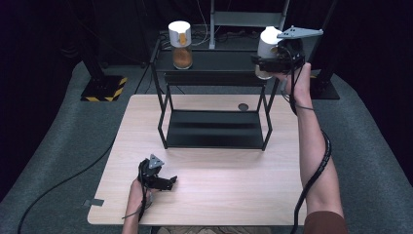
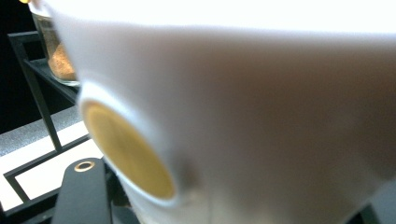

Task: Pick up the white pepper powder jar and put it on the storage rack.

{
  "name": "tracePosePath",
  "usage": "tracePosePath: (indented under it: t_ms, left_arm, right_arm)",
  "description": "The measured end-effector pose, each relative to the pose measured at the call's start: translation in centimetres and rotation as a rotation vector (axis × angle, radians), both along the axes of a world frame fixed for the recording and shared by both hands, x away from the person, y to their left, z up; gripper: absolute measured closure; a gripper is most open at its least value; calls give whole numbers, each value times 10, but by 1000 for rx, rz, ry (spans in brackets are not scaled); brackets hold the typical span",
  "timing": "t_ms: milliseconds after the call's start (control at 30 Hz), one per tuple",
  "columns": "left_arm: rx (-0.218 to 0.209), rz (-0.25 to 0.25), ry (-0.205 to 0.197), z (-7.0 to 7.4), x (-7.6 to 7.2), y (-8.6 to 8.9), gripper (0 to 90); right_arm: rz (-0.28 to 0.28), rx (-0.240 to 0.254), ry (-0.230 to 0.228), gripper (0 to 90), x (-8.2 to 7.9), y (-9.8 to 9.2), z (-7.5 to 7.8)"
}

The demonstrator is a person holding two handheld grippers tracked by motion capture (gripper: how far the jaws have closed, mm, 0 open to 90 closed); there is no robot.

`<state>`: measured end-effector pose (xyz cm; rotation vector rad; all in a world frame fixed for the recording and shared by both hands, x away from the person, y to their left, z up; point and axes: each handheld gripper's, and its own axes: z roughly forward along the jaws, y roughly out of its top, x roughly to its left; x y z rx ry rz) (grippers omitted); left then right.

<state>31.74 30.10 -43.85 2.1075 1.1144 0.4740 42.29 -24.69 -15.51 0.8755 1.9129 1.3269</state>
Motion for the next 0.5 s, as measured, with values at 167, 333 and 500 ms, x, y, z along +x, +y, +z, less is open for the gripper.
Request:
tracePosePath:
  t_ms: [167,333,500]
  left_arm:
    - [-1,1,0,0,0,0,3]
    - [-2,2,0,0,0,0,3]
    - [-1,1,0,0,0,0,3]
  right_arm:
    - [-5,-6,11,301,6,3,4]
    - [-7,-4,17,301,12,6,8]
    - [-11,0,32,301,20,9,10]
